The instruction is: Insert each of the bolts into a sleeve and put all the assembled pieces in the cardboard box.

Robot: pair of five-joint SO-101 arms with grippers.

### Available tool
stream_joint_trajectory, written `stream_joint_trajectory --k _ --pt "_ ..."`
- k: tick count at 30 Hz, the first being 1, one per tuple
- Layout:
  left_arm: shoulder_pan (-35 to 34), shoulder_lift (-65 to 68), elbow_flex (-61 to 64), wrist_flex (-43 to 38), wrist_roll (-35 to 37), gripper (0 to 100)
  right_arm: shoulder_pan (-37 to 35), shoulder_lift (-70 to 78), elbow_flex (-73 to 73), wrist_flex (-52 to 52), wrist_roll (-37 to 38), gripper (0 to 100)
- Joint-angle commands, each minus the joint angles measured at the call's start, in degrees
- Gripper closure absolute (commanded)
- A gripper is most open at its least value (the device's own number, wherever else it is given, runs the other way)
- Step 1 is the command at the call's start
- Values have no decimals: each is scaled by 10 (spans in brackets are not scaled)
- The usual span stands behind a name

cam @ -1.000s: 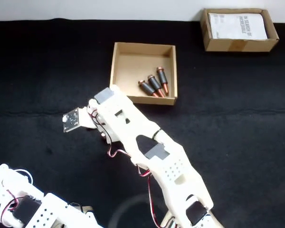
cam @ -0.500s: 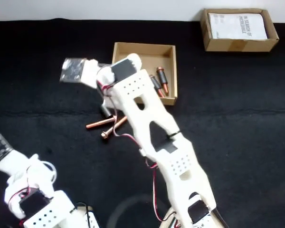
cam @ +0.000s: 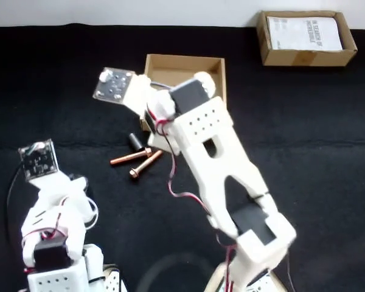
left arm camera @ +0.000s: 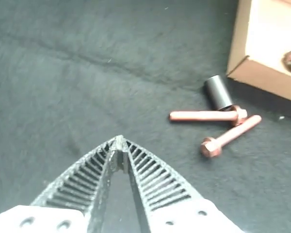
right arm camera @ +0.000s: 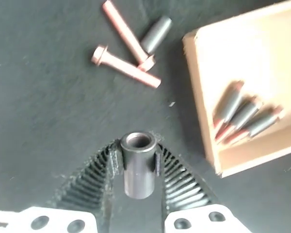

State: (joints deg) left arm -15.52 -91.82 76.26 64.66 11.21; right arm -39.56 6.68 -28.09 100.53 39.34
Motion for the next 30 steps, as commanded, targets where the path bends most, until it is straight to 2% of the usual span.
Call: stream_joint_trajectory --k 1,9,16,21,26,30 --pt "26 96 -71 -50 -2 990 1 -101 90 4 -19 991" --pt "92 196 -112 -93 -1 990 1 -241 262 3 -69 991" --pt "155 350 -189 -74 36 990 36 -349 361 3 -153 991" --pt "224 487 -269 -20 88 990 95 -388 421 2 -159 991" --pt "271 633 -310 -35 137 990 137 -418 458 2 -159 991" --pt "283 745 -340 -56 145 990 159 -429 474 2 -157 991"
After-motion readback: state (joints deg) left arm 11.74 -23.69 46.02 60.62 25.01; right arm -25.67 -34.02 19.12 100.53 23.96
